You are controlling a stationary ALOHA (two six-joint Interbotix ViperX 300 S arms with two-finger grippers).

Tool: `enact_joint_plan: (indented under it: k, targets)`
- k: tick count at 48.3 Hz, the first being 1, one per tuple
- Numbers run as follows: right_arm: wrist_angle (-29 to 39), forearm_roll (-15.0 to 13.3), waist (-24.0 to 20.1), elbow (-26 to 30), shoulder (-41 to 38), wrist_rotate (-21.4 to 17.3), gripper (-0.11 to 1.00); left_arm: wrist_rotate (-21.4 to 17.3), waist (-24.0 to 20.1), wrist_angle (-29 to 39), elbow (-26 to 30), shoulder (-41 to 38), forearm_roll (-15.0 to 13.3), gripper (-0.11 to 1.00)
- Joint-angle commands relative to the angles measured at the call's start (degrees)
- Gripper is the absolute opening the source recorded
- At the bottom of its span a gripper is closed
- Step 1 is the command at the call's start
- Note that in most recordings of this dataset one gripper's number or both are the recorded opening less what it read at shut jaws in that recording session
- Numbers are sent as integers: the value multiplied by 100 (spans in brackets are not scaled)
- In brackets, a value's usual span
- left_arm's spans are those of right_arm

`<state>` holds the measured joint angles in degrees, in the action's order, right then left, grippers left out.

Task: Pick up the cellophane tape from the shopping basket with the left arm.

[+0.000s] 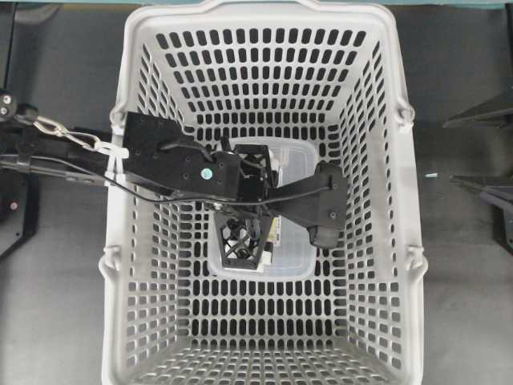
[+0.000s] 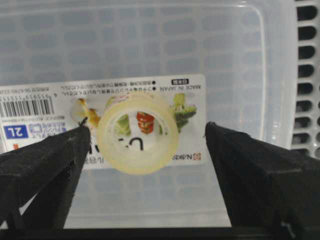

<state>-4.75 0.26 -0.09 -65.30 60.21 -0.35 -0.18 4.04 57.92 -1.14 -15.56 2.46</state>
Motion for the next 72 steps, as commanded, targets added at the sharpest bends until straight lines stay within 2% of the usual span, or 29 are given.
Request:
enact_joint_plan:
  k: [1, 17, 21, 26, 27, 35, 42, 47, 54, 61, 72]
  targets:
    - [-35, 18, 18, 97, -35, 0, 77, 0, 9, -158, 0, 53, 18, 90]
    - [-53, 18, 18, 88, -35, 0, 77, 9, 0, -299, -53, 53, 18, 86]
    - [-53, 18, 18, 88, -35, 0, 77, -9, 0, -290, -70, 62, 18, 75]
    - [-53, 18, 26, 97, -35, -9, 77, -26, 9, -281, -79, 79, 18, 50]
    - [-62, 18, 18, 88, -35, 0, 77, -26, 9, -272, -70, 79, 18, 49]
    - [-62, 18, 18, 88, -35, 0, 77, -35, 9, -237, 79, 193, 18, 50]
    - [-62, 26, 18, 97, -35, -9, 77, -35, 26, 237, 448, 475, 18, 50]
    - [-62, 18, 18, 88, -35, -9, 77, -26, 70, 905, 949, 642, 18, 50]
    - [-62, 18, 18, 88, -35, -9, 77, -26, 114, 1872, 1925, 756, 18, 50]
    - [-70, 18, 18, 97, -35, -9, 77, -9, 123, 2461, 2584, 773, 18, 50]
    - [-97, 18, 18, 97, -18, -53, 77, -9, 123, 2558, 2698, 765, 18, 50]
